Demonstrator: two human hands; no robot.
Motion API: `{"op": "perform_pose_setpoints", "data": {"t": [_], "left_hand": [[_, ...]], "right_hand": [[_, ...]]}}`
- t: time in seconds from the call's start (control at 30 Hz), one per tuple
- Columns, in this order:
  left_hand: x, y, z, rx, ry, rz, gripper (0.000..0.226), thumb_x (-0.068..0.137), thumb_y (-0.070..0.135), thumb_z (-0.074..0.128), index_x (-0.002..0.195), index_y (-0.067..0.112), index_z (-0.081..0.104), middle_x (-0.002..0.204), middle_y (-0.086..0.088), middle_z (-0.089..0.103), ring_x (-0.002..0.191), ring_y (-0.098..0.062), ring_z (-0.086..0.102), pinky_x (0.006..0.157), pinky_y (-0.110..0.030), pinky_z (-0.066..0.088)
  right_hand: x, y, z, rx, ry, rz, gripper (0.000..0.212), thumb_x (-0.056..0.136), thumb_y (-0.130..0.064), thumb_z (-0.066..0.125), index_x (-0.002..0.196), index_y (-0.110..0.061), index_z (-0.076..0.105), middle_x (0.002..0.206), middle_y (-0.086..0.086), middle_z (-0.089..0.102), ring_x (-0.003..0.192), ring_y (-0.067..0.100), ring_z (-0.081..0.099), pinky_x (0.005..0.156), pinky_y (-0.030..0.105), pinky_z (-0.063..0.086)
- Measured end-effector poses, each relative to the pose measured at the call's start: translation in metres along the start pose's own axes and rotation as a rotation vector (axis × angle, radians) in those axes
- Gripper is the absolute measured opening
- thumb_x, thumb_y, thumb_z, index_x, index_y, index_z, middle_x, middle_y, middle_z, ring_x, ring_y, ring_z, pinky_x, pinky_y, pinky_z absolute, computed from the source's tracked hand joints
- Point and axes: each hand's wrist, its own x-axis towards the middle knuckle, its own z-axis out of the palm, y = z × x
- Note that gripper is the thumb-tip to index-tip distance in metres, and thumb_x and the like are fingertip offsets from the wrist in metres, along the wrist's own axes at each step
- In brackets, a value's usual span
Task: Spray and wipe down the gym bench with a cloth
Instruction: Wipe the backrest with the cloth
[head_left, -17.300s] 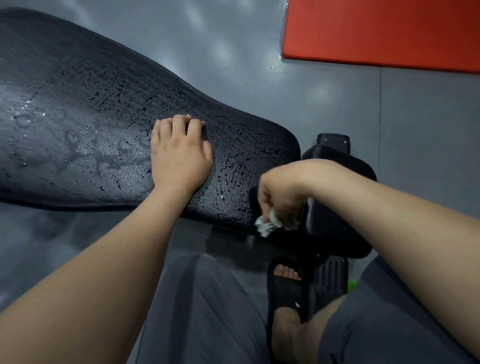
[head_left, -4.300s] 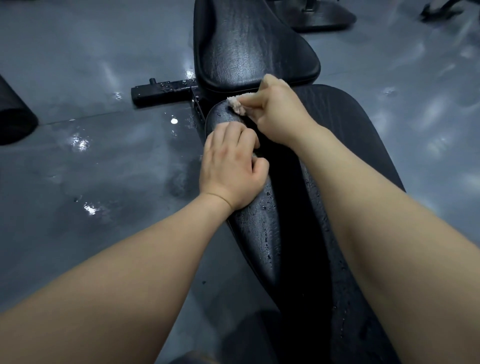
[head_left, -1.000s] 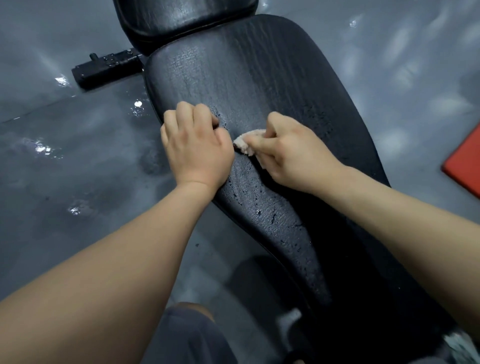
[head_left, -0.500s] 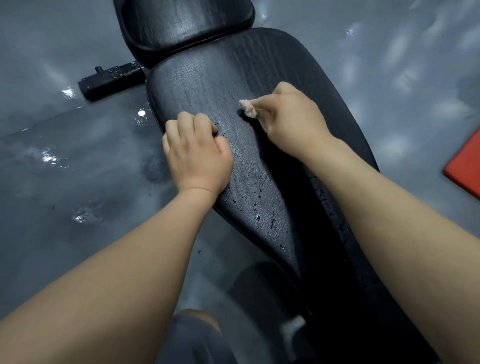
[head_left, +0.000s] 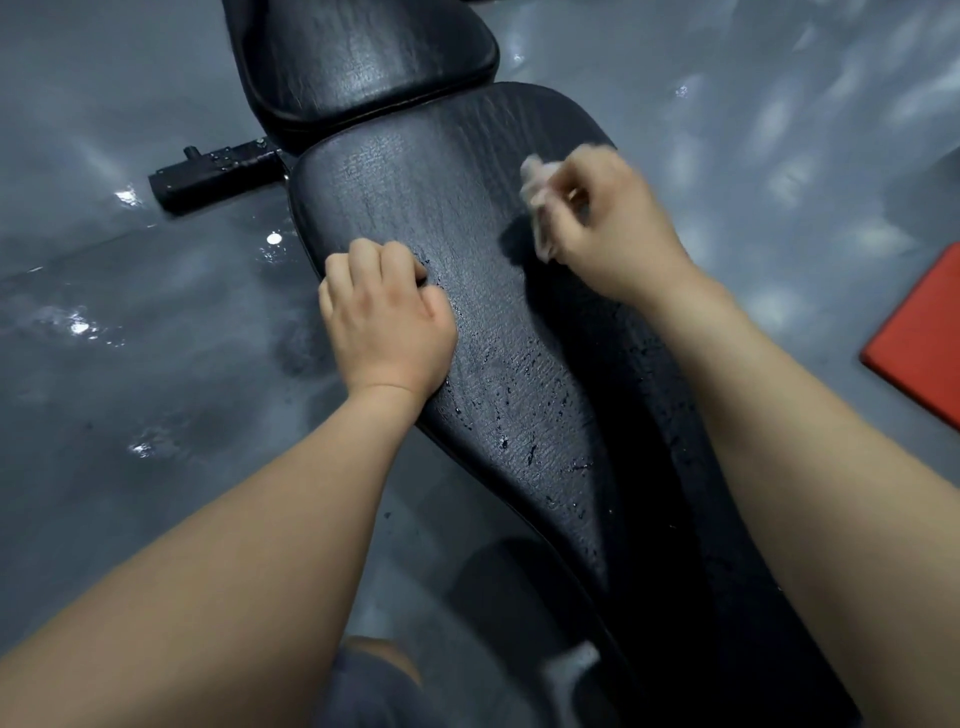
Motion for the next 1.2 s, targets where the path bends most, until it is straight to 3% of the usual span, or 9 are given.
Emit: {"op": "perform_pose_setpoints", "data": {"t": [0.1,0.23,0.33,0.4,0.57,0.7,0.8,1.0,1.2], "left_hand": [[0.0,-0.001,0.0,0.004,0.007,0.004,0.017,0.08,0.025,0.048,0.088,0.016,0.059,0.1,-0.013,0.057,0.097,-0.037,0.052,0.088,-0.046,0.038],[0.0,-0.001,0.0,0.006,0.01,0.003,0.018,0.08,0.025,0.046,0.088,0.016,0.059,0.1,-0.013,0.057,0.097,-0.037,0.052,0.089,-0.046,0.037],[0.0,-0.001,0.001,0.014,0.011,0.004,0.017,0.08,0.025,0.047,0.089,0.016,0.059,0.1,-0.013,0.057,0.097,-0.037,0.052,0.088,-0.046,0.038],[-0.001,-0.002,0.001,0.014,0.011,0.002,0.016,0.079,0.024,0.048,0.089,0.016,0.059,0.1,-0.014,0.057,0.096,-0.038,0.052,0.087,-0.046,0.039],[0.0,0.001,0.0,0.001,0.005,-0.002,0.019,0.079,0.025,0.046,0.089,0.016,0.059,0.101,-0.014,0.057,0.098,-0.038,0.051,0.089,-0.047,0.04],[0.0,0.001,0.0,-0.002,-0.003,-0.003,0.019,0.079,0.025,0.046,0.089,0.016,0.059,0.101,-0.014,0.057,0.098,-0.037,0.051,0.089,-0.047,0.04],[0.0,0.0,0.001,0.0,0.006,-0.001,0.018,0.079,0.024,0.047,0.089,0.016,0.059,0.1,-0.014,0.057,0.097,-0.037,0.051,0.088,-0.047,0.041],[0.0,0.002,0.0,0.018,-0.009,-0.007,0.019,0.079,0.025,0.046,0.09,0.016,0.058,0.1,-0.012,0.056,0.097,-0.037,0.051,0.089,-0.047,0.04],[0.001,0.002,-0.001,0.018,-0.009,-0.008,0.019,0.079,0.024,0.045,0.09,0.016,0.058,0.1,-0.013,0.056,0.096,-0.037,0.051,0.088,-0.047,0.041]], "right_hand": [[-0.002,-0.002,0.007,-0.005,-0.267,-0.002,0.024,0.096,-0.033,0.056,0.091,-0.016,0.071,0.103,0.002,0.062,0.098,0.018,0.059,0.095,0.036,0.046],[-0.004,-0.001,0.018,-0.025,-0.152,0.038,0.014,0.092,-0.027,0.059,0.102,-0.022,0.067,0.105,-0.005,0.055,0.096,0.01,0.054,0.091,0.024,0.041],[-0.011,-0.012,0.038,-0.112,-0.173,-0.003,0.025,0.081,-0.044,0.049,0.097,-0.03,0.061,0.111,-0.002,0.056,0.106,0.026,0.054,0.098,0.035,0.04],[-0.019,-0.023,0.045,-0.102,-0.217,-0.07,0.027,0.077,-0.05,0.046,0.09,-0.031,0.06,0.105,-0.002,0.058,0.101,0.029,0.056,0.094,0.041,0.044],[-0.018,-0.007,0.044,-0.143,-0.143,-0.116,0.038,0.082,-0.057,0.054,0.092,-0.022,0.063,0.112,0.003,0.055,0.1,0.027,0.047,0.091,0.038,0.043],[0.008,0.036,0.029,-0.204,0.035,0.104,0.024,0.089,-0.035,0.059,0.1,-0.014,0.061,0.115,0.01,0.058,0.11,0.036,0.051,0.093,0.034,0.033],[-0.001,0.038,0.031,-0.18,0.089,0.085,0.018,0.089,-0.018,0.06,0.106,-0.01,0.063,0.11,0.007,0.062,0.106,0.032,0.056,0.088,0.024,0.028],[-0.019,0.009,0.046,-0.095,-0.025,-0.139,0.023,0.091,-0.028,0.06,0.109,-0.015,0.067,0.112,0.004,0.059,0.104,0.027,0.052,0.09,0.034,0.044],[0.002,0.056,0.026,-0.204,0.11,0.092,0.022,0.093,-0.027,0.052,0.102,-0.014,0.068,0.108,0.011,0.061,0.103,0.037,0.055,0.095,0.032,0.037]]}}
